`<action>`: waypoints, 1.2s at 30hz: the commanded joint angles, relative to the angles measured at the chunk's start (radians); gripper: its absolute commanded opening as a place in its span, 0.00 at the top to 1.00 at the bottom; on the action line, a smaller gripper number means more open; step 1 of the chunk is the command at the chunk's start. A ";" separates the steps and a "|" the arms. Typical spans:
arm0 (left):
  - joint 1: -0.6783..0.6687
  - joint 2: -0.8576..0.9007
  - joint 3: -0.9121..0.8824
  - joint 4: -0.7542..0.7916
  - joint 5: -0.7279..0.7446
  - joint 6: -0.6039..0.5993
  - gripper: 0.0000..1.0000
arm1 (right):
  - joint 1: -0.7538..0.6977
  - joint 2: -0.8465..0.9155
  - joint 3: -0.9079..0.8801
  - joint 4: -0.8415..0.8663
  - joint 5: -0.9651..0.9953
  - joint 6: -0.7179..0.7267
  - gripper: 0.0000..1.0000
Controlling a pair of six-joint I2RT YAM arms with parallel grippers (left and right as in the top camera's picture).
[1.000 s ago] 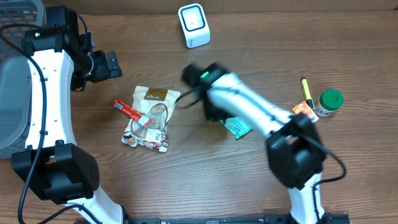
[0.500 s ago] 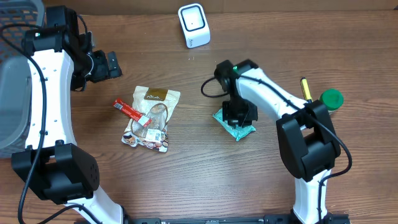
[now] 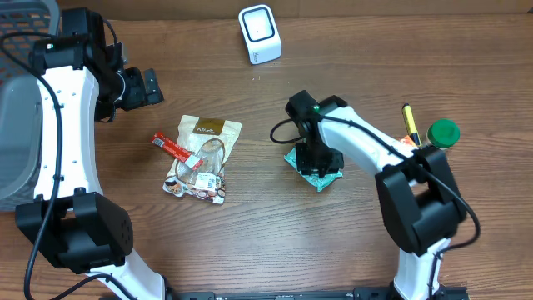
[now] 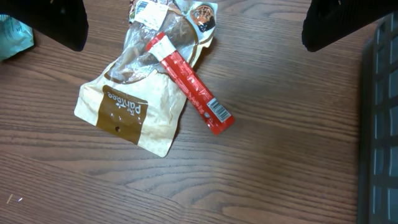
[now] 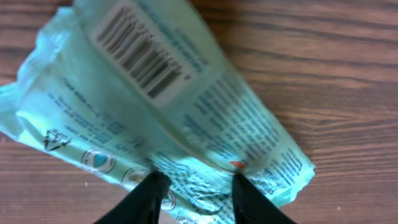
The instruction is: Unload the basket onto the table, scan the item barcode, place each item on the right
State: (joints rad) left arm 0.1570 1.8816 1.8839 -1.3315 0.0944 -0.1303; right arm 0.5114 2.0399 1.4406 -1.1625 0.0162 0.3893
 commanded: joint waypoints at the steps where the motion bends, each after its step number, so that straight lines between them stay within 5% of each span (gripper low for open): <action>1: -0.007 -0.005 -0.002 0.002 0.007 0.011 0.00 | -0.002 0.055 0.114 -0.056 -0.044 -0.082 0.60; 8: -0.007 -0.005 -0.002 0.002 0.007 0.011 0.00 | -0.003 0.055 0.327 -0.147 -0.033 -0.084 0.58; 29: -0.007 -0.005 -0.002 0.002 0.007 0.011 0.00 | 0.000 0.057 0.033 0.097 -0.034 -0.046 0.57; 36: -0.007 -0.005 -0.002 0.001 0.007 0.011 0.00 | -0.004 0.056 0.145 0.034 -0.033 -0.105 0.56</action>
State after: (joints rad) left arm 0.1570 1.8816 1.8839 -1.3315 0.0944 -0.1303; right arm 0.5102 2.0869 1.5234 -1.1072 0.0078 0.3321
